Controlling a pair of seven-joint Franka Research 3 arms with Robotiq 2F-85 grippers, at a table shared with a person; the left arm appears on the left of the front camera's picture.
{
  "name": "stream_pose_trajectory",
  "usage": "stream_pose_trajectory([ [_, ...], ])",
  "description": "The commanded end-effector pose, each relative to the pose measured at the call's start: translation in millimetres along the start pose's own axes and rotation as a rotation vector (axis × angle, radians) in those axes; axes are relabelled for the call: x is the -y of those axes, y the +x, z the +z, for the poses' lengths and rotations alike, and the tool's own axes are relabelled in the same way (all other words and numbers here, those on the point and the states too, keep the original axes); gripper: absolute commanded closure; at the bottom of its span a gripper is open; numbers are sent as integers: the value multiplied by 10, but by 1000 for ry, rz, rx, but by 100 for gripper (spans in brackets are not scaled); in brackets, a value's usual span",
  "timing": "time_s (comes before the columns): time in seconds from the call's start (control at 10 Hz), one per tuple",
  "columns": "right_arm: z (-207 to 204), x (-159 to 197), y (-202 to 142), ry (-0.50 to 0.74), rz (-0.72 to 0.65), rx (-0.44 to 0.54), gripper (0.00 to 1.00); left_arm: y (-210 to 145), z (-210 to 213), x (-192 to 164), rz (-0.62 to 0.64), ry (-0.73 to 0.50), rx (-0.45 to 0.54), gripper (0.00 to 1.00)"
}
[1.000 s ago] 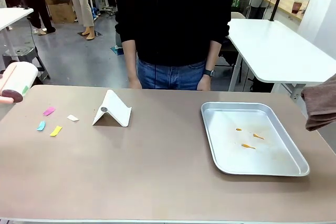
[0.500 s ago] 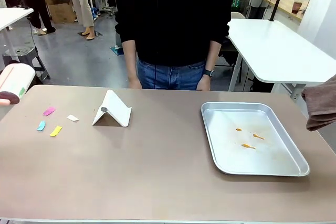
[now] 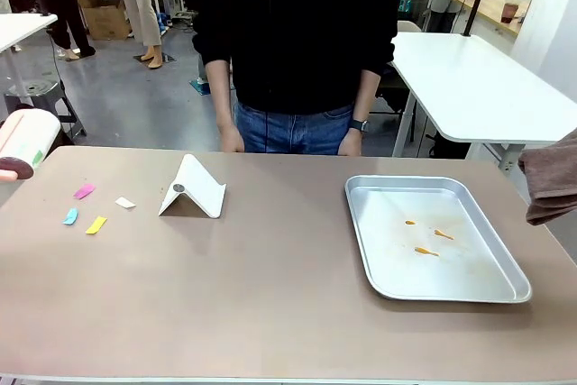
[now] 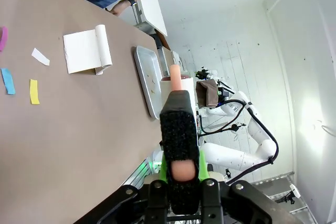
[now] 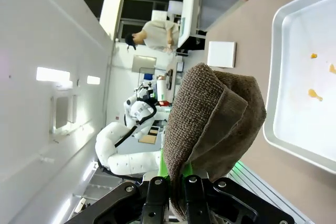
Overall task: Clean the surface of the table.
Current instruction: If a person points to the right, clean the right side of the table with your right hand, and if they point to the left, clean the left side with your left hand.
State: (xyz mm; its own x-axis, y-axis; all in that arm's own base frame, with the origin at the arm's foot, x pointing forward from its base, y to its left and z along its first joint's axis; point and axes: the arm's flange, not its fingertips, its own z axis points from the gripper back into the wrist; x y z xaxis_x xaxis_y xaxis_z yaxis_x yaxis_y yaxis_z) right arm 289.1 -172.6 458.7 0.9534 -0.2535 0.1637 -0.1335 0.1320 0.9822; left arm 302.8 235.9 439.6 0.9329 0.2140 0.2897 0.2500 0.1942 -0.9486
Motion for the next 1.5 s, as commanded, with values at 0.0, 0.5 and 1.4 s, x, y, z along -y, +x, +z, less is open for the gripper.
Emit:
stream_pose_trajectory([
  [0.0, 14, -15, -17, 12, 1, -3, 97, -18, 41, 25, -15, -14, -9, 100],
  [0.5, 14, -15, -17, 12, 1, -3, 97, -18, 41, 25, -15, -14, -9, 100],
  [1.4, 14, -15, -17, 12, 1, -3, 97, 128, 119, -5, 33, 126, 28, 79],
])
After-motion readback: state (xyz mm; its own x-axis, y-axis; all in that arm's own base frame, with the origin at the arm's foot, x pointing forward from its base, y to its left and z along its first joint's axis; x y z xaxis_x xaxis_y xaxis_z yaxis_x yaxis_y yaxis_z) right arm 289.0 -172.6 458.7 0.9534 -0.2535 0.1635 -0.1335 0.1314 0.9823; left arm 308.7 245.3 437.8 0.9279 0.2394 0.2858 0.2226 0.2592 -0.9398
